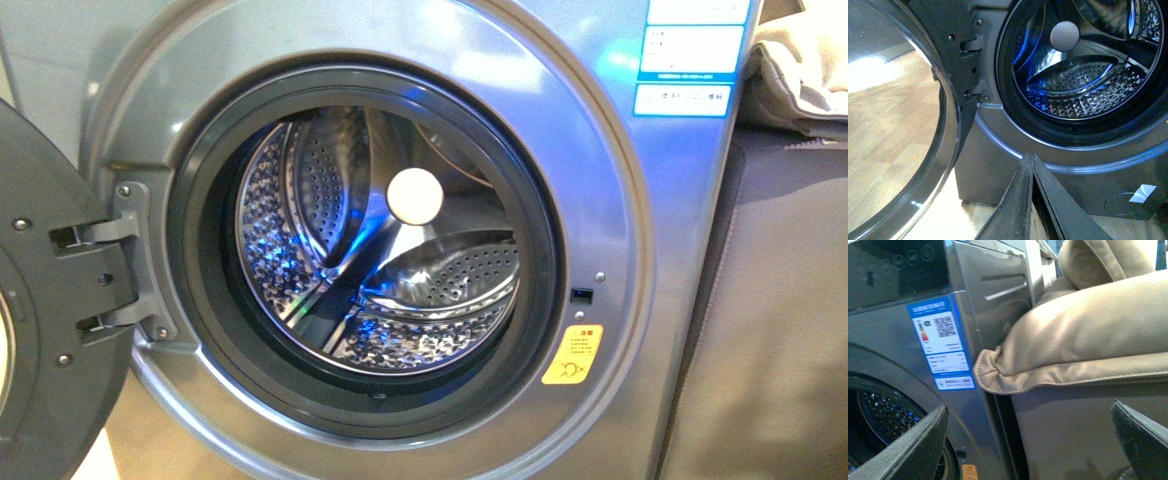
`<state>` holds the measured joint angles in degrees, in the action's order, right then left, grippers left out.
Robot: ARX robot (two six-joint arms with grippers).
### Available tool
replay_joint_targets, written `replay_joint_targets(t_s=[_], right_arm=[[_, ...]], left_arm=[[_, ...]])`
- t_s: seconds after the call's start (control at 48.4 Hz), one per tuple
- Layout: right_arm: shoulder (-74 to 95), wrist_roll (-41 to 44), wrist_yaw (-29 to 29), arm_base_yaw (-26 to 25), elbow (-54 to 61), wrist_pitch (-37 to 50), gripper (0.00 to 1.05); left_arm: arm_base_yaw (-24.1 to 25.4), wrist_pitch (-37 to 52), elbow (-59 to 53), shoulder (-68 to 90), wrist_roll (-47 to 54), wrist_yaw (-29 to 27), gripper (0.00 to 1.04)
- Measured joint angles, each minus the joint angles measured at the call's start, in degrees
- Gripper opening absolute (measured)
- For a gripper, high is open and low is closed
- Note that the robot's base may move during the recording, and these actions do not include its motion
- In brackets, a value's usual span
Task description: Collect clothes from washing machine
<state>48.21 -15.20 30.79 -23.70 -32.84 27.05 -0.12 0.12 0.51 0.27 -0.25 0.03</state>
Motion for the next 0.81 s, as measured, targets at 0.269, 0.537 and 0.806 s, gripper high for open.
replay_joint_targets(t_s=[0.269, 0.537, 0.806], right_arm=[[-18.29, 12.94, -24.13, 17.09, 8.20, -20.17, 0.66], [-25.20, 14.88, -30.58, 23.47, 19.32, -17.55, 0.12], [-30.14, 15.06, -30.73, 23.47, 25.11, -17.11, 0.02]], left_arm=[[0.00, -0.09, 0.00, -0.07, 0.00, -0.02, 0.04], [0.00, -0.09, 0.00, -0.07, 0.00, -0.02, 0.04], [0.00, -0.09, 0.00, -0.07, 0.02, 0.00, 0.04]])
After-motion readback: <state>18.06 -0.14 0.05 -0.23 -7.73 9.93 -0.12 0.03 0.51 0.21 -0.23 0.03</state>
